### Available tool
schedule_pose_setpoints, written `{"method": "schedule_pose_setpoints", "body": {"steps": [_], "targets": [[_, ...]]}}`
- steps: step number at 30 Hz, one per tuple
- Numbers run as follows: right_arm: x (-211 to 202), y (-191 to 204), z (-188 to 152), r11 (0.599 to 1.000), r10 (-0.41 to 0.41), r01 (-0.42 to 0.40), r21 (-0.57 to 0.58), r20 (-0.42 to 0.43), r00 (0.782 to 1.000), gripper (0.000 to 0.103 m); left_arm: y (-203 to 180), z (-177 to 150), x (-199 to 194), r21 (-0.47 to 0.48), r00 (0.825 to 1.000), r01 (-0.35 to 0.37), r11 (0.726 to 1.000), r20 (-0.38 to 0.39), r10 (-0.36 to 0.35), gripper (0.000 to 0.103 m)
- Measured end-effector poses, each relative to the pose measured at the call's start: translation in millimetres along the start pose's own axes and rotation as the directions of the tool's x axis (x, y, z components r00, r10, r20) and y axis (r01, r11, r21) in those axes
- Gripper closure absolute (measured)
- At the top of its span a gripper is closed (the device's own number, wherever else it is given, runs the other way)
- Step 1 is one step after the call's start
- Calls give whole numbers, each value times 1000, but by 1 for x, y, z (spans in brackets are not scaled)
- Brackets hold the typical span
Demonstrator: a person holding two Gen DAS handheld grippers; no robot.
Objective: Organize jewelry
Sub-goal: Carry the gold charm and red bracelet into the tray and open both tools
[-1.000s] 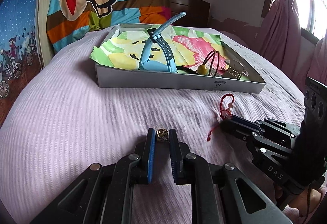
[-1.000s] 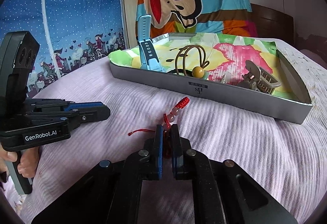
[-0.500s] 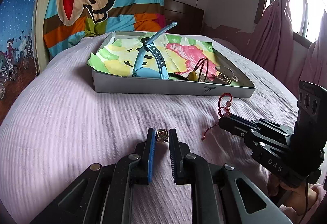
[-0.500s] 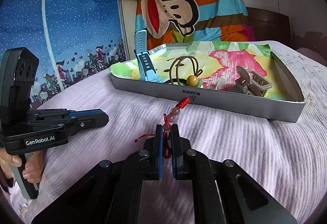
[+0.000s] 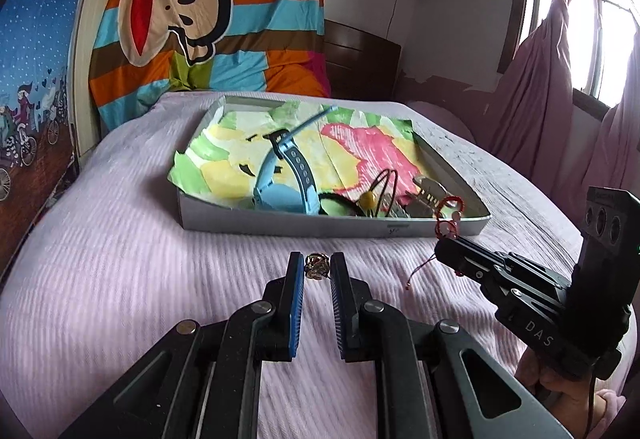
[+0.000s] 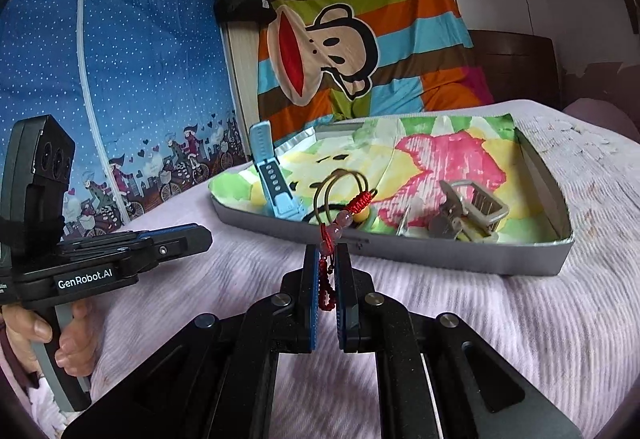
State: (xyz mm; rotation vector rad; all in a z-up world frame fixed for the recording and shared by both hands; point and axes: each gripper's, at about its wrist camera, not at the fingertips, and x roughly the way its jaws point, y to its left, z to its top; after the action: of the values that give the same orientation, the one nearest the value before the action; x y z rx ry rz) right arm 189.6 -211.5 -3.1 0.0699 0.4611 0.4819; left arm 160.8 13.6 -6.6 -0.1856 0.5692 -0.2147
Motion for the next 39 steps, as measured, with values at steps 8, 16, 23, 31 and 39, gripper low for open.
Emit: {"method": "schedule_pose_setpoints", "body": {"steps": [8, 16, 23, 31, 39], "targets": [[7, -3, 38, 999, -38, 38, 0, 84, 996, 96, 13, 39, 10, -78, 989, -119, 990, 84, 125, 90], [29, -7, 44, 992, -125, 125, 7, 89, 988, 96, 24, 45, 36, -98, 979, -176, 980, 87, 184, 90], [41, -4, 38, 989, -147, 149, -18, 54, 988, 96, 32, 44, 48, -136, 982, -169, 976, 60, 179, 90], [62, -6, 26, 988, -149, 148, -36, -41, 988, 96, 17, 38, 54, -57, 978, -200, 978, 46, 203, 90], [64, -8, 22, 989, -148, 147, -35, -39, 988, 96, 18, 33, 64, -50, 977, -214, 975, 0, 215, 90]]}}
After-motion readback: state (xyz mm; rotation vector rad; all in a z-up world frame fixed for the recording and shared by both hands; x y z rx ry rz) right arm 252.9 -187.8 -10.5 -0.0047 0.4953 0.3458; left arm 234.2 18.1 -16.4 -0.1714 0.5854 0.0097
